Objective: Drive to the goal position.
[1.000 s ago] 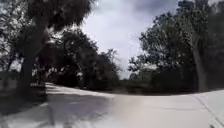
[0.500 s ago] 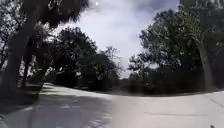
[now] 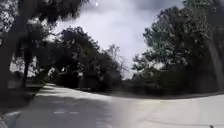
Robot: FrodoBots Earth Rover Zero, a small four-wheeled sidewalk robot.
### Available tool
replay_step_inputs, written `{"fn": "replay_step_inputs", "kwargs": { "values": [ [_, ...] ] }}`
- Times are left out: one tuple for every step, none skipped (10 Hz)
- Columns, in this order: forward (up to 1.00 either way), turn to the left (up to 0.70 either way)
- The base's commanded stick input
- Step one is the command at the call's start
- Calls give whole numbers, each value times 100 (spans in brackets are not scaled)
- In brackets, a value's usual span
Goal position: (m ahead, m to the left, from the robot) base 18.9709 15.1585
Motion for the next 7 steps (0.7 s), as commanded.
{"fn": "replay_step_inputs", "kwargs": {
  "values": [
    [85, 33],
    [85, 0],
    [85, 0],
    [85, 0],
    [85, 12],
    [85, 29],
    [85, 34]
  ]
}}
